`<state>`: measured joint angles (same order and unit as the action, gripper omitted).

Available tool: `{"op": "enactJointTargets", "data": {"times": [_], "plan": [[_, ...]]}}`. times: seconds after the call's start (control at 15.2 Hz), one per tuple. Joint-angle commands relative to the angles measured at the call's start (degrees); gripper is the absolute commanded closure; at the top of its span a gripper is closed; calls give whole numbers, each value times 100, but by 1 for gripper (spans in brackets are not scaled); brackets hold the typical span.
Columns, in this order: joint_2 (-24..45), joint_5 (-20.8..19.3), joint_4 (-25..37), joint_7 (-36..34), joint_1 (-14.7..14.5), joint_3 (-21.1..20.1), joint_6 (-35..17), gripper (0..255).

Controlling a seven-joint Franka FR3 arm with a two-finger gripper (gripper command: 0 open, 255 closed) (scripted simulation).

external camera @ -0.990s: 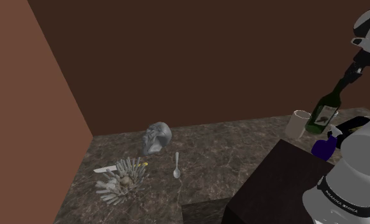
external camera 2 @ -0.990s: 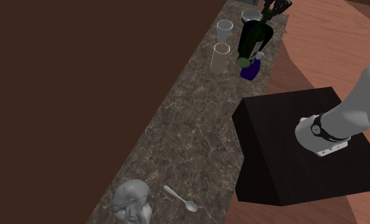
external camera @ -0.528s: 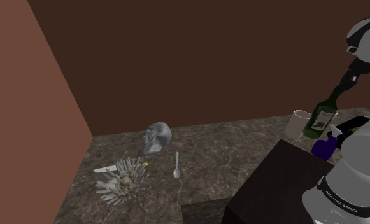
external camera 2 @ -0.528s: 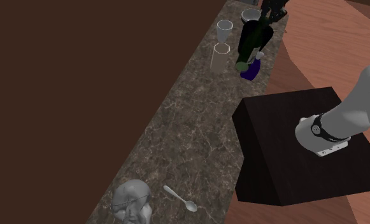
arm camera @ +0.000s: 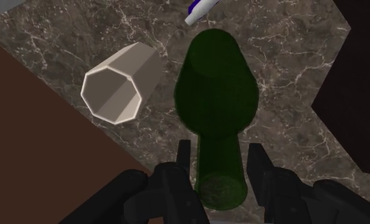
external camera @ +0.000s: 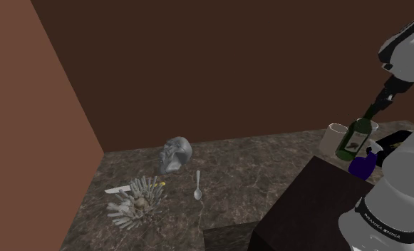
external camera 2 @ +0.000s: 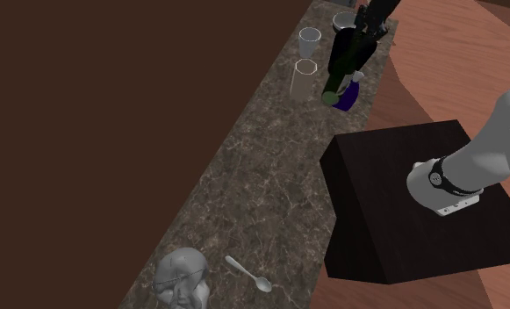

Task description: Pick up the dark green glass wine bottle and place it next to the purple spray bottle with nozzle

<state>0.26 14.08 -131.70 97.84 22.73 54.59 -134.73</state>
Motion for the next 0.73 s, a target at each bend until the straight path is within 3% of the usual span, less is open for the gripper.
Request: {"op": "enactJointTargets", "data": {"times": [0.0,0.66], "plan": [[179,250,-48,195,5,-2,-125,255],[1082,1549,-155,1187,284,-343,-582,255]]}}
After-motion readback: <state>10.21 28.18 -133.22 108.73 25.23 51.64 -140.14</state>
